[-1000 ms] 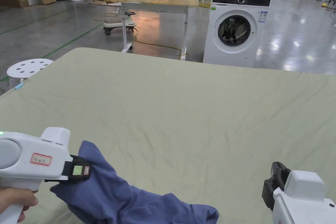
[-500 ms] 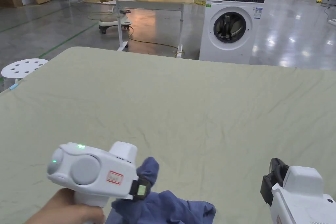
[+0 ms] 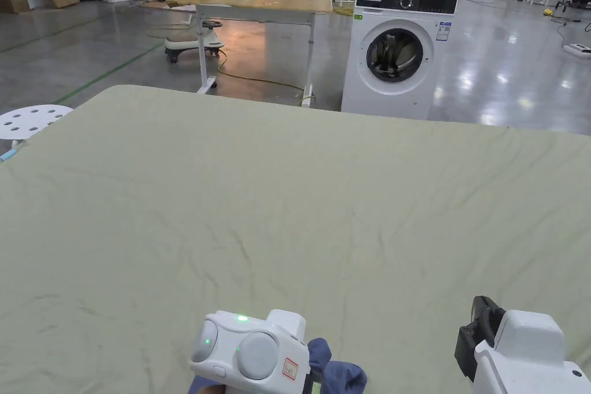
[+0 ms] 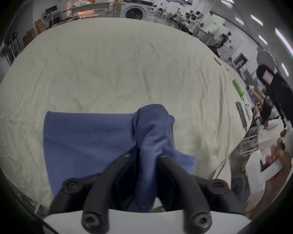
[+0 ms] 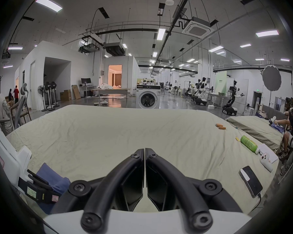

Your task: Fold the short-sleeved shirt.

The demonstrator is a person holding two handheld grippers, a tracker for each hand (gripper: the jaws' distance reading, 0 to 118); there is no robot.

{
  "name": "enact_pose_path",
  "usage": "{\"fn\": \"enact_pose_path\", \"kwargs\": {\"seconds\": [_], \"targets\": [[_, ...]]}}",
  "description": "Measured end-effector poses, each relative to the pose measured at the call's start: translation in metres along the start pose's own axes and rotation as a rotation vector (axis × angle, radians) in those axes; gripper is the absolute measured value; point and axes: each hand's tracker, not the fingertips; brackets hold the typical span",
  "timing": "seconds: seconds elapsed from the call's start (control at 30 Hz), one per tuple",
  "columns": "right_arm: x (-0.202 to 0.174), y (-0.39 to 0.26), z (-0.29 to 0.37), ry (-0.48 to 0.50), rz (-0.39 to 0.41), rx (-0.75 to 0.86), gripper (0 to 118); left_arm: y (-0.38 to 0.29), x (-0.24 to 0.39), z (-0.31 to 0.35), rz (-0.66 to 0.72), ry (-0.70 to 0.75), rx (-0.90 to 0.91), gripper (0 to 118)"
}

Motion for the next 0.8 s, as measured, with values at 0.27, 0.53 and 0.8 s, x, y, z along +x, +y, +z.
{"fn": "enact_pose_path", "kwargs": {"seconds": [0.27,0.53,0.8], "targets": [[0.003,-0.004,0.001,0.002,0.011,-0.014,0,-0.006,-0.021,0.029,0.098,-0.229,0.126,65],[0.006,-0.009,0.001,-0.003,0.004,-0.028,0,-0.028,-0.037,-0.017,0.229,-0.330,0.020,4],[0.003,-0.012,-0.001,0.004,-0.002,-0.039,0,-0.048,-0.031,-0.055,0.253,-0.346,0.120,3]]}}
